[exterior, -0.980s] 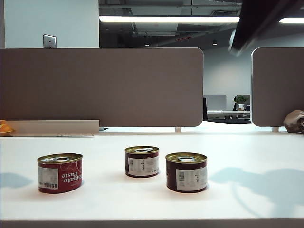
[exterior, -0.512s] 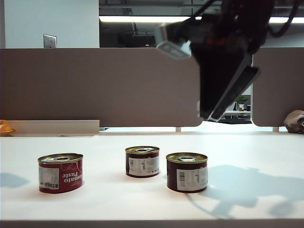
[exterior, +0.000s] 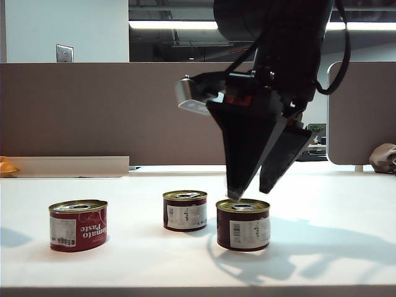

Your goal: Pick up the cans one by one and stack them together.

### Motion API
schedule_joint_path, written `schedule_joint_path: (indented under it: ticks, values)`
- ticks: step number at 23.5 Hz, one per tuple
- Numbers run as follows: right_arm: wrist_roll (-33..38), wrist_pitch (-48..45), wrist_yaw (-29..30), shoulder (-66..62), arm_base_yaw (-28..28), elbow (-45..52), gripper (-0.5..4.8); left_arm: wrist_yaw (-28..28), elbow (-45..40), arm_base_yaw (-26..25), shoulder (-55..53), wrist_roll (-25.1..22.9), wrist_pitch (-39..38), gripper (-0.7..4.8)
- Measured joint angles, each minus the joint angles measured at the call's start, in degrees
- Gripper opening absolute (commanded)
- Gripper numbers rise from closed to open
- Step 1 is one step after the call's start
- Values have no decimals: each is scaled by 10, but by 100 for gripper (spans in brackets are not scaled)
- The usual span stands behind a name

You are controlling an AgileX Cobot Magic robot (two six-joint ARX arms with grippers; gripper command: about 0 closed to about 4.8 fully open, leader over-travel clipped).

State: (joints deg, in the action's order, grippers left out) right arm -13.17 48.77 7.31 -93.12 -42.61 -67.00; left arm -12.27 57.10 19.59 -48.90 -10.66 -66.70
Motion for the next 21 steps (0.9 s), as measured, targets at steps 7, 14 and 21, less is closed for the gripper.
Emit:
schedule_joint_path:
  ticks: [7,14,21]
  values:
    - [0,-25,0,-43,1,0,409,-2,0,1,0,2,-11,-6]
    - [0,-45,-8,-72,1,-1,276,-2,0,1,0,-1,-26,-6]
    - [-4,-17,-73,-74,10,-78,270,-2,0,1,0,-13,-24,-6]
